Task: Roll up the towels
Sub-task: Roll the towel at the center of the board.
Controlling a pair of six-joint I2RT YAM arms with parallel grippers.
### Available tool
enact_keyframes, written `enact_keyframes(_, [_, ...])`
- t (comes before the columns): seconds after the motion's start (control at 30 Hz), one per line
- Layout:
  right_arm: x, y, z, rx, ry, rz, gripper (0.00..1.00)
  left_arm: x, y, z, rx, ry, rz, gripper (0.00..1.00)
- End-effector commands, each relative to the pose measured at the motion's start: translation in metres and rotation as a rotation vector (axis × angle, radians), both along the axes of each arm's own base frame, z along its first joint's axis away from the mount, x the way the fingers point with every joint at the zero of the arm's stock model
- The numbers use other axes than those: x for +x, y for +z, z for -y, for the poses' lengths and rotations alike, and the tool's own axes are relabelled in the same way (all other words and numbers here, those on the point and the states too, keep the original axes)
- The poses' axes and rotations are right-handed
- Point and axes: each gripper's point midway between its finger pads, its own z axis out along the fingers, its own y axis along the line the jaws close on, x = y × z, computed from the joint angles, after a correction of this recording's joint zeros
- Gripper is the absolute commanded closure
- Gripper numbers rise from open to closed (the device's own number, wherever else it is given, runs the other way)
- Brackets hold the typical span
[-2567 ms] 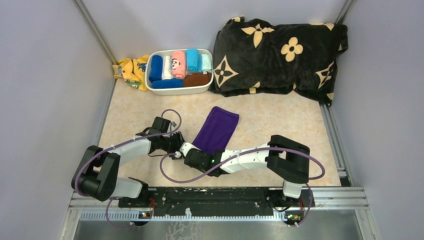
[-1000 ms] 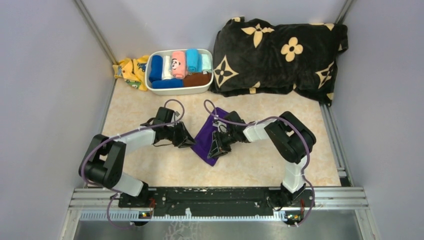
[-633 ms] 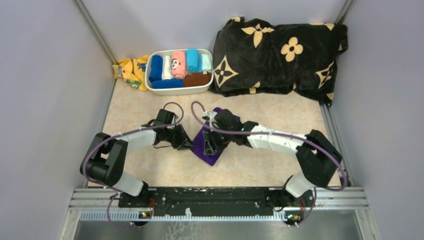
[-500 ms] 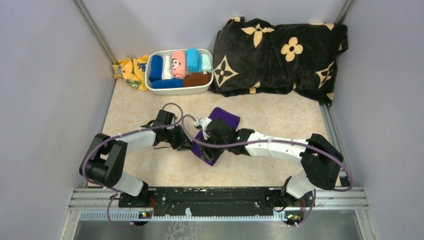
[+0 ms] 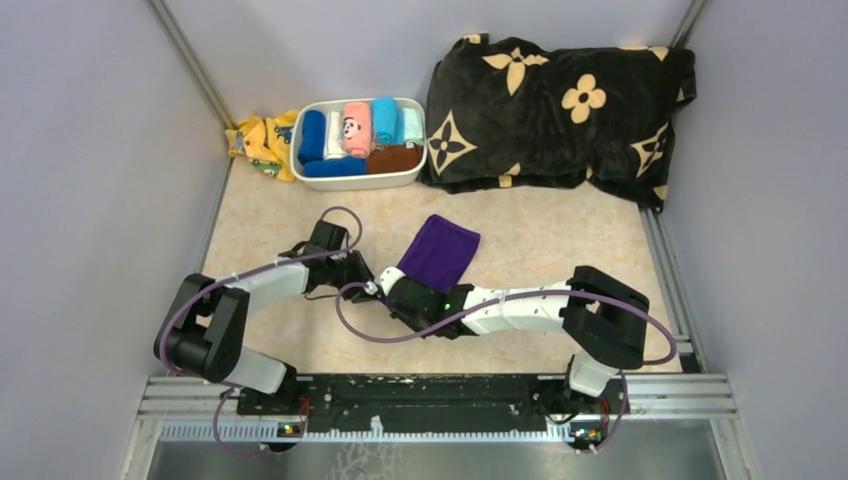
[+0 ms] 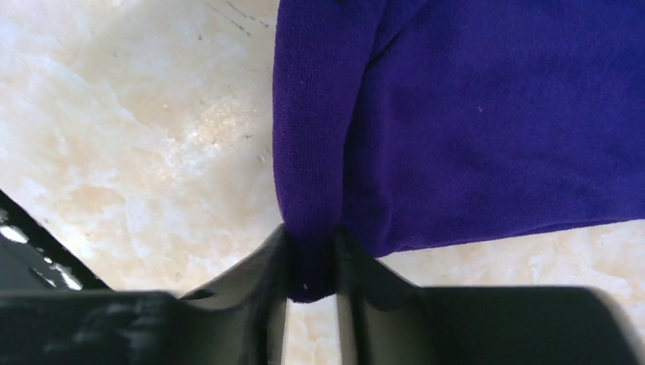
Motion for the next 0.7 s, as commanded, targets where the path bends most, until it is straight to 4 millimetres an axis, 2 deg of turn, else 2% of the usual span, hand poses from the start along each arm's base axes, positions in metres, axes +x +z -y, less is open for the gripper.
enact_keyframes(0.0, [0.012, 0.023, -0.019, 0.058, 0.015, 0.081, 0.88, -0.005, 0.002, -0.008, 0.029, 0.017, 0.001, 0.66])
enact_keyframes(0.03, [0.01, 0.027, -0.022, 0.078, 0.042, 0.071, 0.97, -0.005, 0.004, -0.009, 0.031, 0.016, 0.005, 0.62])
enact_keyframes(0.07, [0.005, 0.03, -0.027, 0.113, 0.071, 0.038, 1.0, -0.006, 0.006, -0.011, 0.033, 0.017, 0.01, 0.59])
enact_keyframes(0.2, [-0.004, 0.046, -0.038, 0.307, 0.134, -0.194, 1.0, -0.008, 0.017, -0.017, 0.036, 0.025, 0.043, 0.46])
enact_keyframes(0.33, [0.002, 0.052, -0.034, 0.452, 0.123, -0.422, 1.0, -0.012, 0.03, -0.028, 0.046, 0.051, 0.076, 0.32])
enact_keyframes(0.47, [0.012, 0.05, -0.027, 0.561, 0.08, -0.619, 1.0, -0.018, 0.041, -0.025, 0.002, 0.047, 0.09, 0.3])
enact_keyframes(0.53, [0.016, 0.037, -0.025, 0.587, 0.033, -0.716, 1.0, -0.02, 0.044, -0.02, -0.033, 0.04, 0.094, 0.3])
enact_keyframes(0.67, [0.022, 0.027, -0.018, 0.647, -0.048, -0.833, 1.0, -0.019, 0.043, -0.015, -0.071, 0.041, 0.095, 0.32])
